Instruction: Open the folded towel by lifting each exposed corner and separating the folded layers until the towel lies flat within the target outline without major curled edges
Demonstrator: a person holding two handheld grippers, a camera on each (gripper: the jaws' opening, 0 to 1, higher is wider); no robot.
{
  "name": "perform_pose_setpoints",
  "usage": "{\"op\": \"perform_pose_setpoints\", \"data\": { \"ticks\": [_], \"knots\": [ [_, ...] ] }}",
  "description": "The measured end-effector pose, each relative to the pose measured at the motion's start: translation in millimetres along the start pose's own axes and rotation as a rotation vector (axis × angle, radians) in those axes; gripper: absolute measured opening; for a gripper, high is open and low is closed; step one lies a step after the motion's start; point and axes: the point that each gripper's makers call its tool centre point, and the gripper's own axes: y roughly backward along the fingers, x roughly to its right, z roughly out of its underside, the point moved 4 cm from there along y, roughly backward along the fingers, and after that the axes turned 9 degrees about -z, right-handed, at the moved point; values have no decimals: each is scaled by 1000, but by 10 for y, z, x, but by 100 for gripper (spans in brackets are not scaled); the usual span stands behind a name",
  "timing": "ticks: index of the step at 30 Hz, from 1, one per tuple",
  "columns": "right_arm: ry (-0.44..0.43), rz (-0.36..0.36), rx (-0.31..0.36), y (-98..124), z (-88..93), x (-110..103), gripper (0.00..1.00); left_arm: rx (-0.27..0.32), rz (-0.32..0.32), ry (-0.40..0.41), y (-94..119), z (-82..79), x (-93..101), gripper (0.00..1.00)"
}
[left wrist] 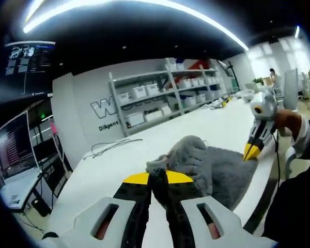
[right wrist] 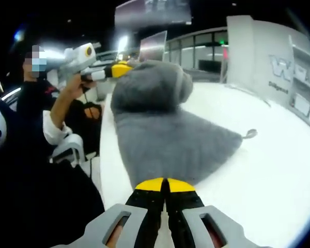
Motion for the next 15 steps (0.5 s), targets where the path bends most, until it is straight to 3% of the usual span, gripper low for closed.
{"op": "perform_pose_setpoints", "data": {
  "ticks": [15],
  "knots": [
    [11,-4,-11,-16,-12,2,0,-96,-24,32,51,217,-183,9]
  ]
}}
